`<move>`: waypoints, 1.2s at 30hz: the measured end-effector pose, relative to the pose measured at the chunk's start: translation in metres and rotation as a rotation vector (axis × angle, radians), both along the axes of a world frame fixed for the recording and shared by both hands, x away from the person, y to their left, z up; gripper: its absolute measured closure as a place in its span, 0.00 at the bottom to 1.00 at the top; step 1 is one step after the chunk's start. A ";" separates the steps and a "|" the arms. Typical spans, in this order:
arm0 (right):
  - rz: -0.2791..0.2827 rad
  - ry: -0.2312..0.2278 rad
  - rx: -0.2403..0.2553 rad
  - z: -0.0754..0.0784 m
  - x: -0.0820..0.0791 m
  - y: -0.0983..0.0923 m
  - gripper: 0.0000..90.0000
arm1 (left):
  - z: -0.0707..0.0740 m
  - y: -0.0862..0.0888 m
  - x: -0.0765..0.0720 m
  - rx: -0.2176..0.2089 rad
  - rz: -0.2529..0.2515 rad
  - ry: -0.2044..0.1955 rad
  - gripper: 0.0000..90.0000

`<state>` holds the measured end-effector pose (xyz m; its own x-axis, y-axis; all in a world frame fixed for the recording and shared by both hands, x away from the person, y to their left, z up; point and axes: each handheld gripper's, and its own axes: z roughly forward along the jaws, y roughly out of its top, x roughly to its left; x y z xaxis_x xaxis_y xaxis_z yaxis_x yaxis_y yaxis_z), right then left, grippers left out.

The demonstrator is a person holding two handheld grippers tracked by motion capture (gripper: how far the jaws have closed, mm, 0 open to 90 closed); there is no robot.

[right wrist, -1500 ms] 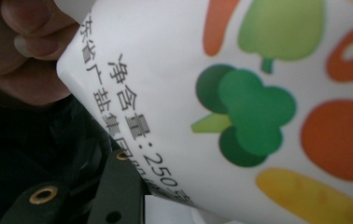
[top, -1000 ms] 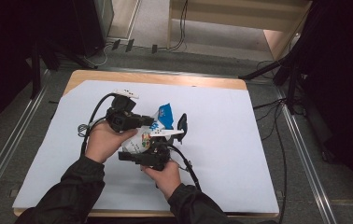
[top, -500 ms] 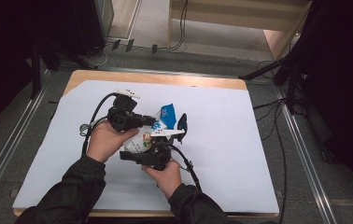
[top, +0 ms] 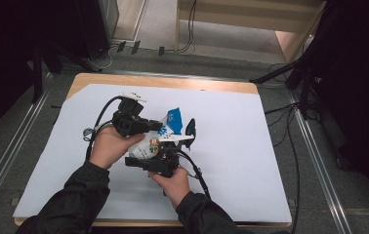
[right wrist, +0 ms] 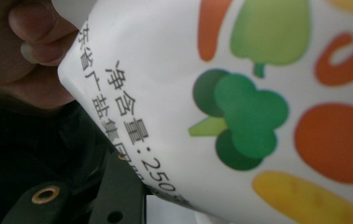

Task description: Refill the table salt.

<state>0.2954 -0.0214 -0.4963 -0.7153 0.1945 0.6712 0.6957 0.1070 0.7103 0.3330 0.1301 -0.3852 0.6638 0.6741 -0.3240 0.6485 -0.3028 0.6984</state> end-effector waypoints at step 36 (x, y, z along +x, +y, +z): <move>0.019 0.004 0.014 0.003 0.000 0.001 0.73 | 0.004 -0.001 -0.002 0.001 0.003 -0.001 0.98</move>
